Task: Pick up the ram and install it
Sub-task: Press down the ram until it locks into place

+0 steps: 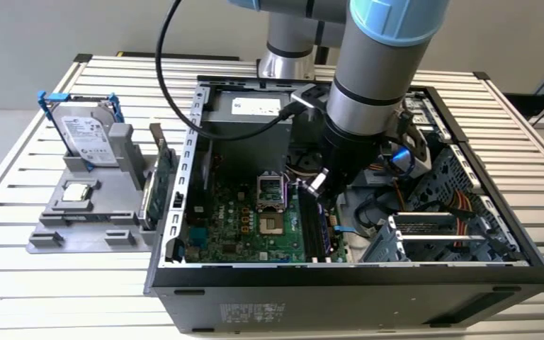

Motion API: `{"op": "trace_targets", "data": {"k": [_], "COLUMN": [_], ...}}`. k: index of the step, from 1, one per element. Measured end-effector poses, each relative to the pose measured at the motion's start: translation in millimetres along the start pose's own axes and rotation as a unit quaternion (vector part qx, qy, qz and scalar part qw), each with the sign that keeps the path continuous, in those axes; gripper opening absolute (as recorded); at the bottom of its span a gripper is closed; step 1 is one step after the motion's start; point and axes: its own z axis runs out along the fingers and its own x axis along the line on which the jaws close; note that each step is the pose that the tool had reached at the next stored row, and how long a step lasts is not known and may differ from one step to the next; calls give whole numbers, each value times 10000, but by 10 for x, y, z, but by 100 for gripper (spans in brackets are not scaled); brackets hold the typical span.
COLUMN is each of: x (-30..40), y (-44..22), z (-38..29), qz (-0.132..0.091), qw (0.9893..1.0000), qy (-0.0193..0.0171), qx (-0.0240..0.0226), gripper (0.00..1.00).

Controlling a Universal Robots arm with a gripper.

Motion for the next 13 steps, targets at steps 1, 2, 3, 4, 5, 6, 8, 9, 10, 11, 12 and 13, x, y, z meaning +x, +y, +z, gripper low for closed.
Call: {"op": "trace_targets", "data": {"k": [1,2,3,4,5,6,8,9,10,11,12,13], "x": [0,0,0,-1,-1,-1,0,0,0,0,0,-1], "y": [0,0,0,0,0,0,1,1,1,1,1,1], "z": [0,0,0,0,0,0,0,0,0,0,0,0], "qz": [-14,-32,-46,-61,-77,-100,-136,-153,-172,-189,-199,-209], "qw": [10000,10000,10000,10000,10000,10000,9999,9999,9999,9998,9998,9998], "qy": [1,1,1,1,1,1,0,0,0,-1,-1,-1], "qx": [0,-1,-1,-1,-1,-2,-2,-2,-2,-3,-3,-3], "gripper": [0,0,0,0,0,0,0,0,0,0,0,0]}}
